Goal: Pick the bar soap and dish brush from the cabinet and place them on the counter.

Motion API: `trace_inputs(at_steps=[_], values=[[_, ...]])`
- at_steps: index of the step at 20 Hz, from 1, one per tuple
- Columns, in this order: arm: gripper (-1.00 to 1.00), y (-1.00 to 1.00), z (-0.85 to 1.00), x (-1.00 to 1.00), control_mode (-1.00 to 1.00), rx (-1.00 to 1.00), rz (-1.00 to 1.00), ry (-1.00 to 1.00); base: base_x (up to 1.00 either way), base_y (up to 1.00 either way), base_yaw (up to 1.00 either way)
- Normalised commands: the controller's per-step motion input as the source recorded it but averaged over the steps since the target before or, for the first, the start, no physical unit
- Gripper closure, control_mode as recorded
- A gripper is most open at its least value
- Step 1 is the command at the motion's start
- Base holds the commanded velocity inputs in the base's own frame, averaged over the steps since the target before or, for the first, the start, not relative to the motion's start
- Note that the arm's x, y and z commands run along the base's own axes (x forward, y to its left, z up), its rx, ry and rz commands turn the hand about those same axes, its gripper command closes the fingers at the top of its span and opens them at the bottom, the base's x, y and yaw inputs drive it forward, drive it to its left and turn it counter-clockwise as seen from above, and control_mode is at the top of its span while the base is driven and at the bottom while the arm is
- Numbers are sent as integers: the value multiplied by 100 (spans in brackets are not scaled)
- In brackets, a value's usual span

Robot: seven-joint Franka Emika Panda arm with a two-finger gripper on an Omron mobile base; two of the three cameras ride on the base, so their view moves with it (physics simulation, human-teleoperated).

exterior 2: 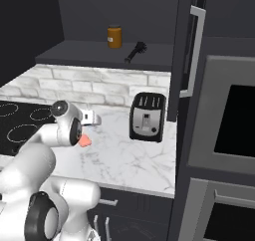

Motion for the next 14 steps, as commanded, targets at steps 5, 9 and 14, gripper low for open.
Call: trace_inputs(at_steps=[5, 9, 14], values=[[-100, -12, 62, -19, -100, 0, -7, 0, 0, 0, 0], [-100, -12, 59, -18, -100, 0, -6, 0, 0, 0, 0], [-100, -13, 58, -18, -100, 0, -6, 0, 0, 0, 0]])
